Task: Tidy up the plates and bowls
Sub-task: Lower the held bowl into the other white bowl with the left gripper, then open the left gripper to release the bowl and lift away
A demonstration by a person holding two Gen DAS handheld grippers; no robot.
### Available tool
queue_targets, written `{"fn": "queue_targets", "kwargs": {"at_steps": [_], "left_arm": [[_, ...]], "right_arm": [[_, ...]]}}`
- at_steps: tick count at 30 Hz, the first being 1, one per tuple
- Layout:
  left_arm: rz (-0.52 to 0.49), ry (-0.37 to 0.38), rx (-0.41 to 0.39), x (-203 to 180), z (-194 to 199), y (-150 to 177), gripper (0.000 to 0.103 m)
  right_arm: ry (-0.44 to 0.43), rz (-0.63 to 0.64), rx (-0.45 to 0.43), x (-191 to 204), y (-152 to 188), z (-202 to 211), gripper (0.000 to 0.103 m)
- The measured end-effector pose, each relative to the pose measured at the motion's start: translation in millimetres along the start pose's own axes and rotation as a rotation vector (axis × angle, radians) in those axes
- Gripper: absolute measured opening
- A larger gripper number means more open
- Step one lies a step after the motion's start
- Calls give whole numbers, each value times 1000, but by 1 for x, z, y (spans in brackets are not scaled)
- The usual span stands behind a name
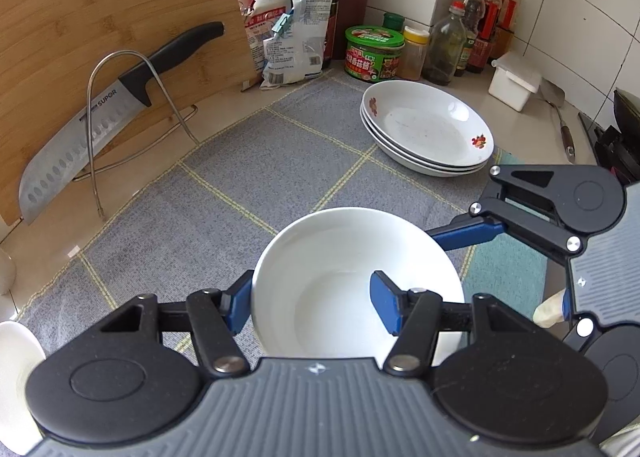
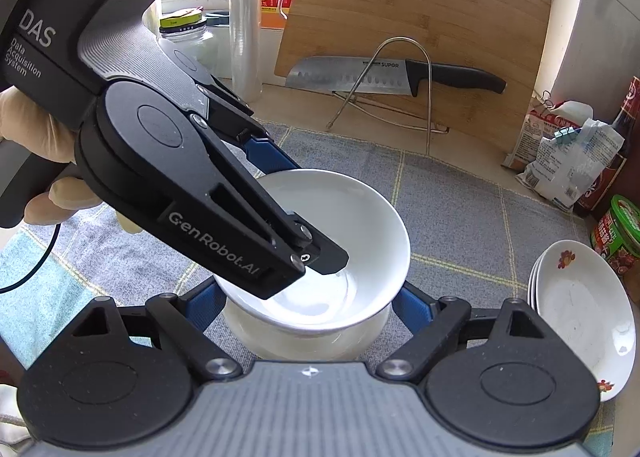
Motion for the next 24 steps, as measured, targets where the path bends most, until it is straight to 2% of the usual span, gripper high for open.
{"fn": "queue_targets", "kwargs": {"at_steps": [24], "left_arm": [[-8, 9, 27, -6, -12, 6, 60]], "right_arm": [[-11, -23, 41, -4, 10, -12, 92]]}}
Point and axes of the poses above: each gripper's, at about its wrist camera, not at the fingertips, and z roughly against the way its jaws point, x to its left, y to its underside, the point moved 7 cm from there along -z, roughly the way its jaws point, and after that the axes turned 14 degrees about -z, right-handed, at the moved point
